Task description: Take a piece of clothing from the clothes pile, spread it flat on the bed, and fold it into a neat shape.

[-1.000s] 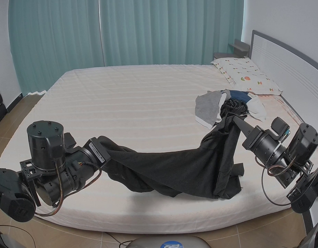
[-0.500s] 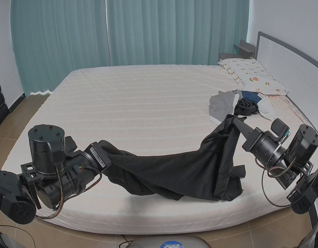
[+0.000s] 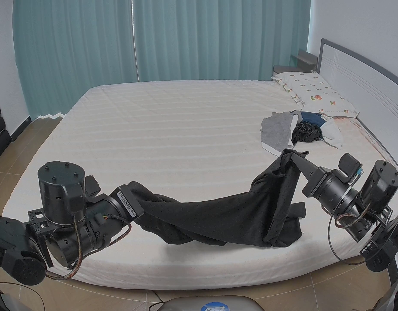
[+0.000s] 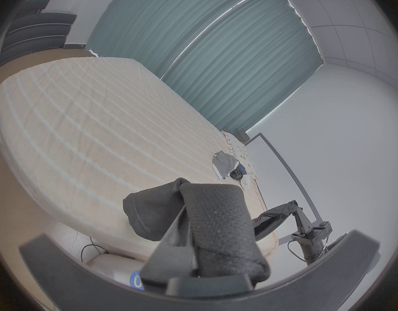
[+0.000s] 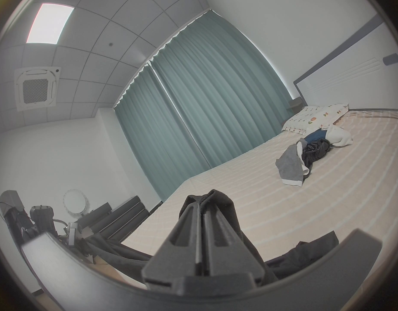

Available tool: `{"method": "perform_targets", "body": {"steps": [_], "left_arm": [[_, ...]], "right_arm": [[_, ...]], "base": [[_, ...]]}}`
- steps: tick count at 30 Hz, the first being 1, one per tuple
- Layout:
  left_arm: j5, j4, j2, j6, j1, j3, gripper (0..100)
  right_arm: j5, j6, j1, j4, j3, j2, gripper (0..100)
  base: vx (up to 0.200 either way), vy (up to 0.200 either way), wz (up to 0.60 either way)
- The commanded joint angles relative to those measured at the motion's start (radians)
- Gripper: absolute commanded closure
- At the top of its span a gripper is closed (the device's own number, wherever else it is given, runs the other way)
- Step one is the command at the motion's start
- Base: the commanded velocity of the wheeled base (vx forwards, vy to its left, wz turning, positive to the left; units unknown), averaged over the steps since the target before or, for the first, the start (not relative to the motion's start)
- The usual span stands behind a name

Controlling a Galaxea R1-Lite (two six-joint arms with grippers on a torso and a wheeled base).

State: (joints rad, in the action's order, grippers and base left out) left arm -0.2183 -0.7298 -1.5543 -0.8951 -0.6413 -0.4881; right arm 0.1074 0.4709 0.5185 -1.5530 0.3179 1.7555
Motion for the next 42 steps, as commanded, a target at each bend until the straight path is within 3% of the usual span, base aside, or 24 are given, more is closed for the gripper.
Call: {"method": "perform_targets", "body": {"steps": [1,7,13,17,22,23,24,30,42], "left_arm": [[-0.004,0.001,0.011,0.021,-0.008,0.003,100],[-0.006,0.001,0.062,0.027,-0.014,0.006,100],[-0.006,0.006,0.168,0.051,-0.017,-0.027,100],[-0.009,0.061,0.195,0.064,0.009,-0.13,100],[-0.009,0.263,0.201,0.064,0.055,-0.302,100],[-0.009,0.263,0.201,0.064,0.055,-0.302,100],[-0.009,0.3,0.195,0.064,0.075,-0.353,100],[-0.006,0.371,0.118,0.056,0.117,-0.46,100],[0.002,0.374,-0.194,-0.019,0.196,-0.621,100]], "right_arm": [[0.003,-0.015,0.038,-0.007,-0.011,-0.042,100],[0.003,-0.023,0.055,0.001,-0.016,-0.122,100],[0.001,-0.09,0.061,0.051,0.041,-0.283,100],[0.003,-0.112,0.051,0.237,0.181,-0.395,100],[0.009,-0.113,0.038,0.633,0.452,-0.542,100],[0.009,-0.113,0.038,0.633,0.452,-0.542,100],[0.011,-0.112,-0.003,0.742,0.549,-0.551,100],[-0.005,-0.101,-0.141,0.924,0.768,-0.447,100],[0.012,-0.098,-0.199,0.919,0.917,-0.142,100]], "base": [[-0.2,0.0,0.0],[-0.2,0.0,0.0],[-0.067,0.0,0.0],[0.0,0.0,0.0],[0.0,0.0,0.0],[0.0,0.0,0.0],[0.0,0.0,0.0],[0.0,0.0,0.0],[0.0,0.0,0.0]]}}
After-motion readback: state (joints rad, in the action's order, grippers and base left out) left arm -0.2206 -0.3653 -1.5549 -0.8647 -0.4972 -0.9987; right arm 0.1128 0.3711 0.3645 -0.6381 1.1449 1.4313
